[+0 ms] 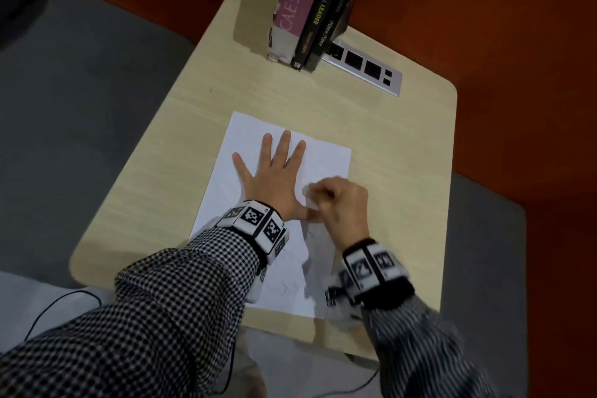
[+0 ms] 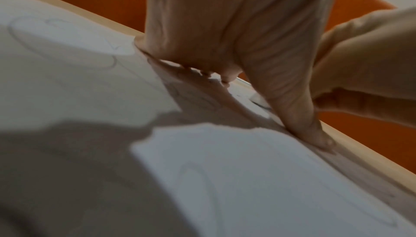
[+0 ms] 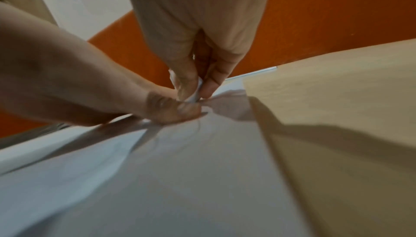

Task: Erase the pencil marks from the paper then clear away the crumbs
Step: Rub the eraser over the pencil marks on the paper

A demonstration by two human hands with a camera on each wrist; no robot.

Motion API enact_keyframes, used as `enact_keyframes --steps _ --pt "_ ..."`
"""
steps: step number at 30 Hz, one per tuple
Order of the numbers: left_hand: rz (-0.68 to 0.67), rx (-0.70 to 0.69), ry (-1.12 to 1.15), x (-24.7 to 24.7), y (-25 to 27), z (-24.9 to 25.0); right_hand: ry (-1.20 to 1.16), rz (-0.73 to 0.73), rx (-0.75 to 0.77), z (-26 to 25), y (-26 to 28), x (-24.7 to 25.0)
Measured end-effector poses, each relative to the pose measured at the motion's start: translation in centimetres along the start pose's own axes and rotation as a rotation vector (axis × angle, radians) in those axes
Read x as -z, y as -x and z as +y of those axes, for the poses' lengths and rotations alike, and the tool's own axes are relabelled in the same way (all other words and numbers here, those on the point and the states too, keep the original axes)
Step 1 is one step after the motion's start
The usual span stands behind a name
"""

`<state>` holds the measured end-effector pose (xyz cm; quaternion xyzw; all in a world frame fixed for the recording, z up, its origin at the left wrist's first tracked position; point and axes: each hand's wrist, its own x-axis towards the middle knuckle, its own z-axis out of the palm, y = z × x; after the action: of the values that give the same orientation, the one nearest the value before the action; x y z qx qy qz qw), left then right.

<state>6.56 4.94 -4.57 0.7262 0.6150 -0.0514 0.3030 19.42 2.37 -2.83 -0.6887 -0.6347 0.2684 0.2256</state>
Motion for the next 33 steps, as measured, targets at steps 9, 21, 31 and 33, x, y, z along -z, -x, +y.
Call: enact_keyframes --steps 9,21,31,33 --pt "0.001 -0.022 -0.038 0.5 0.0 0.9 0.045 0.057 0.005 -0.5 -5.4 0.2" --pt "-0.031 -0.053 -0.038 0.0 -0.4 0.9 0.141 -0.039 0.062 0.2 -1.8 0.8" --pt "-0.03 -0.043 -0.03 0.0 -0.5 0.8 0.204 -0.033 0.066 0.5 -1.6 0.6" --pt "-0.029 -0.043 -0.03 0.0 -0.4 1.0 0.162 0.029 0.055 0.1 -4.7 0.7"
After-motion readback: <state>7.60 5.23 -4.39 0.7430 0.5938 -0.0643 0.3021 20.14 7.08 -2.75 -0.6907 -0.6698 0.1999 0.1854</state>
